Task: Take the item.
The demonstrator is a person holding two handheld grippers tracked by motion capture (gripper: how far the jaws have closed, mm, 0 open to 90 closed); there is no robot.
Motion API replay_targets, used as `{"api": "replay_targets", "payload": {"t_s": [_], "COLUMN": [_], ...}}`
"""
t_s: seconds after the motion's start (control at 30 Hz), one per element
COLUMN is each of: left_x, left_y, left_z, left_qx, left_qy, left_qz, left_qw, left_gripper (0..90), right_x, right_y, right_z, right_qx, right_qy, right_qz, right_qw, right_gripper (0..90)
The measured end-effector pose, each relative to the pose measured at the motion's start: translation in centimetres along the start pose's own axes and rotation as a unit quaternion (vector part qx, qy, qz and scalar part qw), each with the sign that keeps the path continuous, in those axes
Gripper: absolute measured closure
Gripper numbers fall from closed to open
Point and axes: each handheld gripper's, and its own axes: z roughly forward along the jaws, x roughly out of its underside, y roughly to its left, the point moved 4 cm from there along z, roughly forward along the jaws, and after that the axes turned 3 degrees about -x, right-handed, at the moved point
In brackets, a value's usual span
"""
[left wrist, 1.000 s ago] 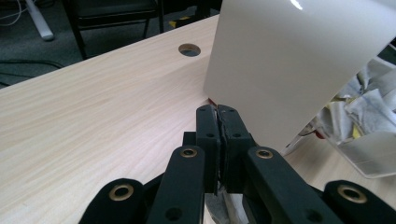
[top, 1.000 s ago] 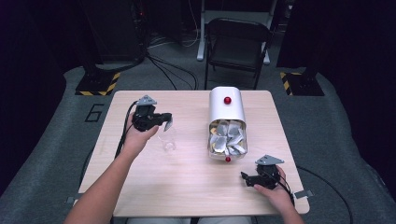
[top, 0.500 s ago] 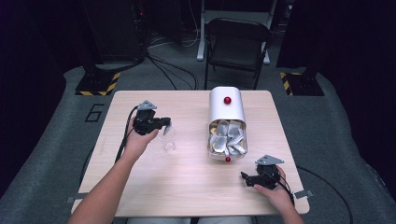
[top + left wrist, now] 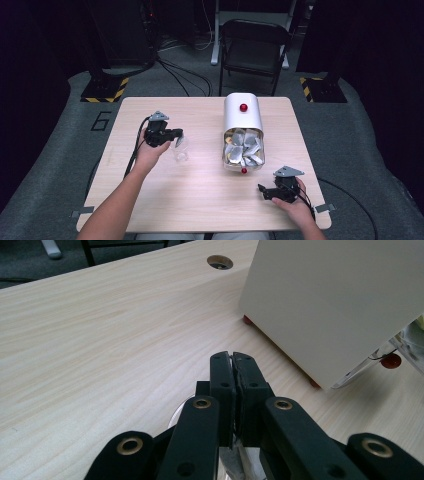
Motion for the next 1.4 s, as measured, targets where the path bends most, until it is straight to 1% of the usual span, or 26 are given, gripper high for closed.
{"api": "replay_targets", "payload": {"t_s": [0.13,0.17,0.3,0.57,0.63,0.7,0.77,0.97,1.1,1.17,1.27,1.33,1.4], "left_x": [0.1,0.2,0.8,1.3,1.3,1.4,1.5,1.5,1.5,1.4,1.2,1.2,1.1], "left_y": [0.0,0.0,0.1,0.3,0.4,0.4,0.4,0.3,0.4,0.4,0.4,0.3,0.3], "left_z": [0.2,0.2,0.5,0.6,0.6,0.7,0.8,0.9,0.7,0.7,0.2,-0.1,-0.3], "left_qx": [-0.002,-0.002,-0.005,-0.007,-0.007,-0.008,-0.009,-0.007,-0.009,-0.008,-0.008,-0.004,-0.005], "left_qy": [0.002,-0.001,0.008,0.007,0.008,0.011,0.015,0.011,0.014,0.011,0.008,0.007,0.007], "left_qz": [0.0,0.001,0.001,-0.003,-0.001,-0.004,-0.002,-0.003,-0.004,-0.005,-0.004,-0.004,-0.002], "left_qw": [1.0,1.0,1.0,0.9999,0.9999,0.9999,0.9998,0.9999,0.9999,0.9999,0.9999,1.0,1.0], "left_gripper": [88.1,88.0,88.0,87.9,87.6,87.0,85.3,83.4,78.6,76.5,74.9,73.7,72.9], "right_x": [0.0,0.0,0.0,0.0,0.0,0.0,0.0,0.0,0.0,0.0,0.0,0.0,0.0], "right_y": [0.0,0.0,0.0,0.0,0.0,0.0,0.0,0.0,0.0,0.0,0.0,0.0,0.0], "right_z": [0.0,0.0,0.0,0.0,0.0,0.0,0.0,0.0,0.0,0.0,0.0,0.0,0.0], "right_qx": [0.0,0.0,0.0,0.0,0.0,0.0,0.0,0.0,0.0,0.0,0.0,0.0,0.0], "right_qy": [0.0,0.0,0.0,0.0,0.0,0.0,0.0,0.0,0.0,0.0,0.0,0.0,0.0], "right_qz": [0.0,0.0,0.0,0.0,0.0,0.0,0.0,0.0,0.0,0.0,0.0,0.0,0.0], "right_qw": [1.0,1.0,1.0,1.0,1.0,1.0,1.0,1.0,1.0,1.0,1.0,1.0,1.0], "right_gripper": [11.6,11.6,11.6,11.6,11.6,11.6,11.6,11.6,11.6,11.6,11.6,11.6,11.6]}}
